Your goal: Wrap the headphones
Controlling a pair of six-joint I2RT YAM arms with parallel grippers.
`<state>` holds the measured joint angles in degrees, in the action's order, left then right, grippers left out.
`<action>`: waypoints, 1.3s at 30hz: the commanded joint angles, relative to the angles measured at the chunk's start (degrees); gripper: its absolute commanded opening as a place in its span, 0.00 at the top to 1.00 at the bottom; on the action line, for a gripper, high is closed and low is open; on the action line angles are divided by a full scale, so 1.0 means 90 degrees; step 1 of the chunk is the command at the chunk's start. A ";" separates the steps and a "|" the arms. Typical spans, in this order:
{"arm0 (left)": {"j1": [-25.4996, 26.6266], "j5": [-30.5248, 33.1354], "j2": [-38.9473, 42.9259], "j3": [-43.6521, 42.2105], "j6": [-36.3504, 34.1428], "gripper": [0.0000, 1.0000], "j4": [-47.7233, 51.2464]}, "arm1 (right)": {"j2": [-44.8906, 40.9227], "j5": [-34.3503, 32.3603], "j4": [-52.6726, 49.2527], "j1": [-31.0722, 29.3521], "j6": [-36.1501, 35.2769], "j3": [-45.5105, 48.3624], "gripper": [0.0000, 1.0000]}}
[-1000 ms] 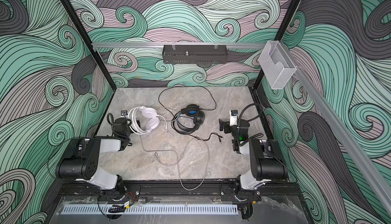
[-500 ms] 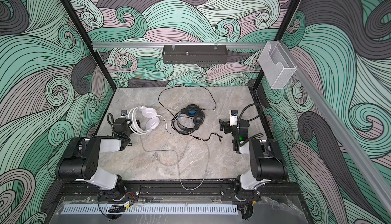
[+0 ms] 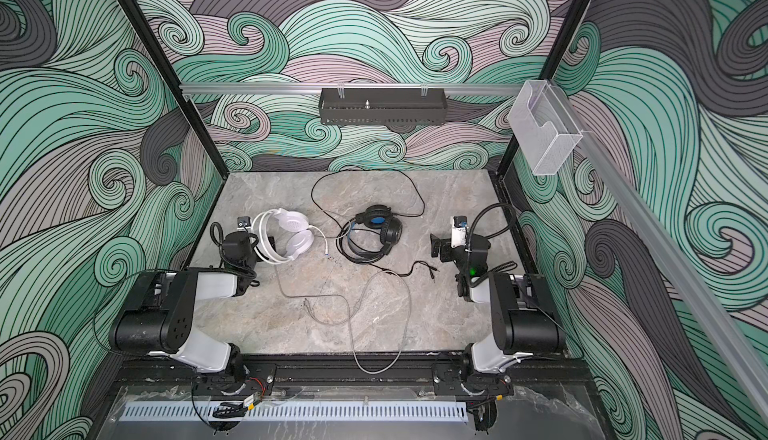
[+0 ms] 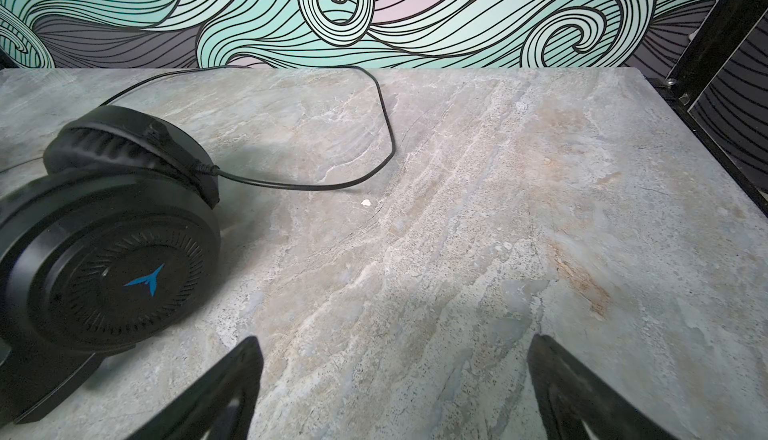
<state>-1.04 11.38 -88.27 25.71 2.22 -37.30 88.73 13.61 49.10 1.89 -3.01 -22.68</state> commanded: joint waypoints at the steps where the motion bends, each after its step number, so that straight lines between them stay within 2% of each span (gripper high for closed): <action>1: -0.0031 -0.0044 0.0091 0.0114 0.0076 0.01 -0.0123 | -0.0032 0.0012 0.0159 0.0002 -0.0057 0.0039 0.01; 10: -0.0051 -0.0175 0.0127 0.0164 -0.0013 0.01 -0.0056 | -0.0042 0.0012 0.0147 -0.0003 -0.0057 0.0038 0.00; 12: -0.0051 -0.0538 0.0306 0.0574 -0.0293 0.01 0.0780 | -0.0059 -0.0030 0.0159 -0.0009 -0.0059 0.0049 0.00; 13: -0.0042 -0.0530 0.0413 0.1042 -0.0114 0.01 0.1821 | -0.0080 -0.0313 0.0092 -0.0068 -0.0015 -0.0005 0.00; 15: -0.0041 -0.0651 0.0464 0.1516 -0.0070 0.01 0.2632 | -0.0296 -0.0848 -0.0668 -0.0193 0.0036 -0.0335 0.00; 18: -0.0008 -0.0965 0.0687 0.1928 -0.0076 0.01 0.3435 | -0.0597 -0.0996 -0.2027 -0.0345 -0.0089 -0.0935 0.00; 21: 0.0077 -0.1249 0.0994 0.2308 0.0025 0.01 0.4169 | -0.0988 -0.1764 -0.2971 -0.0711 -0.0173 -0.1390 0.00; 23: 0.0229 -0.1375 0.1118 0.2531 0.0061 0.01 0.4639 | -0.1219 -0.2073 -0.3533 -0.0837 0.0065 -0.1741 0.00; 25: 0.0394 -0.1195 0.1291 0.2700 0.0349 0.01 0.5053 | -0.1369 -0.2355 -0.4405 -0.0904 0.0515 -0.2285 0.00; 30: 0.0408 -0.1018 0.1575 0.3083 0.1334 0.01 0.6252 | -0.1404 -0.2359 -0.5795 -0.1215 0.1152 -0.3308 0.00; 33: 0.0408 -0.1055 0.1485 0.3612 0.1865 0.01 0.7711 | -0.1098 -0.2500 -0.6767 -0.1618 0.1132 -0.4175 0.01; 35: 0.0408 -0.1336 0.1392 0.3836 0.2057 0.01 0.8463 | -0.0807 -0.2714 -0.7381 -0.1903 0.1077 -0.4740 0.00; 39: 0.0408 -0.2033 0.1415 0.3542 0.2384 0.01 0.9027 | -0.0509 -0.2709 -0.7963 -0.2254 0.1229 -0.5370 0.01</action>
<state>2.61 -1.63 -75.29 58.67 18.96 32.51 83.18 -9.15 -13.04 -17.19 6.11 -68.84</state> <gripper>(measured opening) 0.987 0.994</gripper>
